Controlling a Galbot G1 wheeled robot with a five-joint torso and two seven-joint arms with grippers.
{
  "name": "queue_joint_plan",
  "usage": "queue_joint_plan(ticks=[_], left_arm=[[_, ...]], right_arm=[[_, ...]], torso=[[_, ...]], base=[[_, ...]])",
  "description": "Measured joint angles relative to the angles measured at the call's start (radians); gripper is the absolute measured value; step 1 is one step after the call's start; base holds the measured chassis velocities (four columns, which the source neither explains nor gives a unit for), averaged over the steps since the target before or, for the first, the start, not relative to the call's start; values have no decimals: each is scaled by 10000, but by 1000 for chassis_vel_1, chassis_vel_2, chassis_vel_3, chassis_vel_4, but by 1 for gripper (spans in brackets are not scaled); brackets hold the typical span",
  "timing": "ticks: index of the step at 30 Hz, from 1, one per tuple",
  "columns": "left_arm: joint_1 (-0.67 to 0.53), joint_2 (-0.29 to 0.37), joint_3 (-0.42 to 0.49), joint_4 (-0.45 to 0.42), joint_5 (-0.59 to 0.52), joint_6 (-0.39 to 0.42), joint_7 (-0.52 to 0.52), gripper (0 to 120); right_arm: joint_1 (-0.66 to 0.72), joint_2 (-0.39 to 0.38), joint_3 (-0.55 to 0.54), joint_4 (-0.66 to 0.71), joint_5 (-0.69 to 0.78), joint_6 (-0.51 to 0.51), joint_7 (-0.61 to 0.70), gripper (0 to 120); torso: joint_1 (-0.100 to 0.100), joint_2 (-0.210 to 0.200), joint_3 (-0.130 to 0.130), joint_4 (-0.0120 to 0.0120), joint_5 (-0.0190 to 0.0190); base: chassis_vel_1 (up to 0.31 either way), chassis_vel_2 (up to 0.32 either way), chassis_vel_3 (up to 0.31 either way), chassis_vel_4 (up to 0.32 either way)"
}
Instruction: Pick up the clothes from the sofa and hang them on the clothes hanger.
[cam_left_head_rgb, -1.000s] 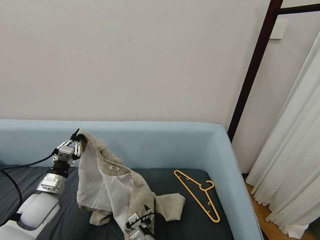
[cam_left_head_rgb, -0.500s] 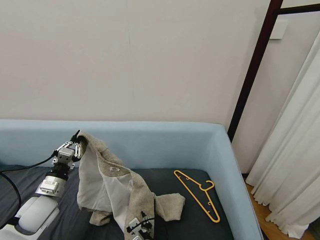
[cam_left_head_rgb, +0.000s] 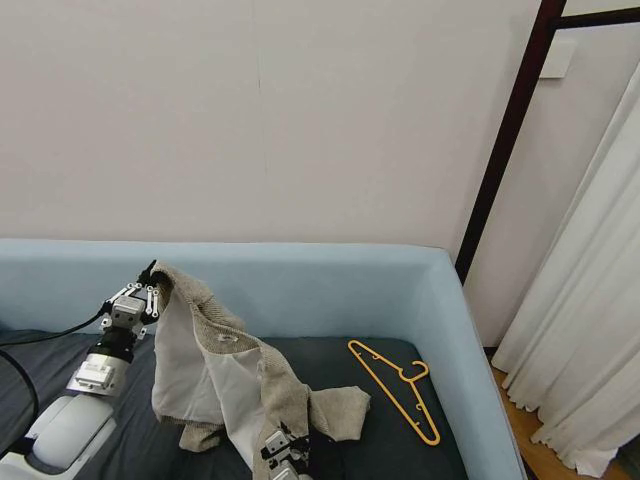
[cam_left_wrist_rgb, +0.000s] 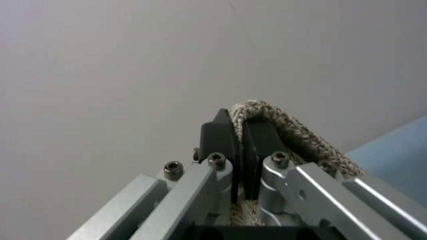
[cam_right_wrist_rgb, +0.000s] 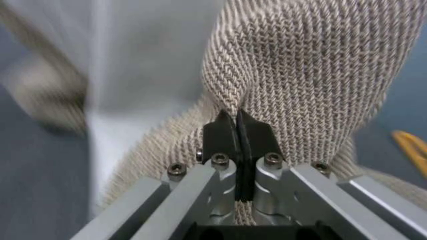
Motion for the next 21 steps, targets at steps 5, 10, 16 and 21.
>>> queue_joint_plan(ticks=[5,10,16,21], left_arm=[[-30,-54,35,64,0,2,-6,0],[-74,-98,116,72,25,14,-8,0],[32,-305,175,-35,167,28,-8,0],[241,-461,172,-191,293,27,-4,0]], right_arm=[[136,-742,867,339,3048,2476,-3113,0],[173,-1339,1922,223,6356,3109,-6804,0],[152,-1569,3130,-1539,6803,2651,-10602,0],[255,-1511,3727,-2813,5712,2602,-11791,0]], torso=[[0,0,0,1,0],[0,0,0,0,2],[1,0,0,-1,1],[1,0,0,-2,1]], base=[[0,0,0,0],[0,0,0,0],[0,0,0,0],[0,0,0,0]])
